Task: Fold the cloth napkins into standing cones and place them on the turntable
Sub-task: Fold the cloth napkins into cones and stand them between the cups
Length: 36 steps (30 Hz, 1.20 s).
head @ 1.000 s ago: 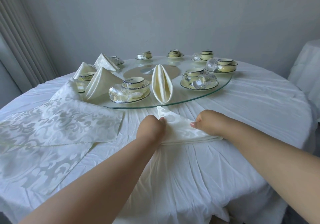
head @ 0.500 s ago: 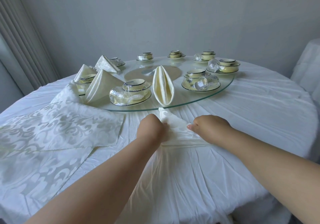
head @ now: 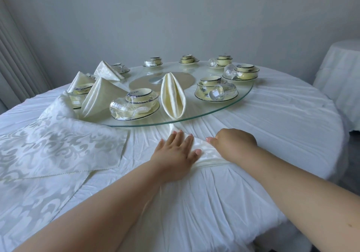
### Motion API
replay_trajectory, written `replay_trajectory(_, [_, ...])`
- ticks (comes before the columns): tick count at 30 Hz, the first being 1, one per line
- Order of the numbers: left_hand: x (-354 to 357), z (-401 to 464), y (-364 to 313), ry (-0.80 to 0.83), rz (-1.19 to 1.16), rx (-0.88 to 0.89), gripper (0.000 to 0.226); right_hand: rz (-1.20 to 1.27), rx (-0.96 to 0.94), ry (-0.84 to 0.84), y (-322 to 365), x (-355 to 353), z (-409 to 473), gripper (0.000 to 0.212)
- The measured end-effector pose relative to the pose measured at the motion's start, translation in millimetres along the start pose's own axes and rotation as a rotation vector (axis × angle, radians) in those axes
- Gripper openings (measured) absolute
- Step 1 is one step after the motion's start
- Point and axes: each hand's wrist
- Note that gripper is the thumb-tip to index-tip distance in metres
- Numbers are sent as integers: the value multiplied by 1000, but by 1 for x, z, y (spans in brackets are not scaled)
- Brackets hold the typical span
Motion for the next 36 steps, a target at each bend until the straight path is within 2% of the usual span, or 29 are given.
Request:
replay_trajectory(3, [-1, -2, -2, 2, 9, -10, 68, -130, 90, -52, -2, -13, -6, 52])
replay_trajectory(4, [-1, -3, -3, 5, 6, -13, 69, -113, 80, -159, -3, -17, -10, 57])
replay_trajectory(6, [-1, -3, -3, -2, -1, -18, 69, 101, -127, -417, -4, -24, -25, 78])
replay_trajectory(7, [-1, -4, -3, -4, 1, -15, 69, 259, -279, -398, -2, -27, -37, 92])
replay_trajectory(9, [-2, -4, -3, 4, 19, -6, 66, 455, -487, -97, 3, -25, -59, 114])
replay_trajectory(10, [-2, -4, -3, 7, 34, -1, 65, 437, -524, 44, 3, -19, -66, 119])
replay_trajectory(12, [-2, -4, -3, -3, 43, 6, 63, 281, -546, 165, -2, -5, -69, 126])
replay_trajectory(14, [-1, -3, -3, -16, 14, 3, 61, 173, -531, 192, -8, -1, -68, 126])
replay_trajectory(17, [0, 0, 2, 14, 23, 4, 59, 94, -520, 204, -14, -3, -72, 109])
replay_trajectory(19, [-2, 3, 9, 38, 80, 39, 66, 52, -518, 203, -20, -3, -77, 103])
replay_trajectory(23, [-9, 1, 18, 91, 45, 68, 75, -6, -515, 207, -37, 0, -85, 108])
replay_trajectory(27, [-18, -1, 29, 173, 46, 121, 102, -22, -504, 255, -48, -5, -90, 105])
replay_trajectory(32, [-17, -2, 31, 169, 68, 143, 84, -111, -506, 251, -29, -30, -80, 118])
replay_trajectory(34, [-16, -1, 30, 178, 71, 137, 85, -88, -547, 165, -10, -35, -71, 111])
replay_trajectory(36, [-17, -1, 30, 179, 69, 134, 90, -17, -605, 154, 4, -31, -63, 104])
Point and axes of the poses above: each hand's wrist, its own z-axis towards the middle knuckle, its own x-axis out of the palm, y = z × x, and after that the axes turned 6 degrees about -y, right-handed
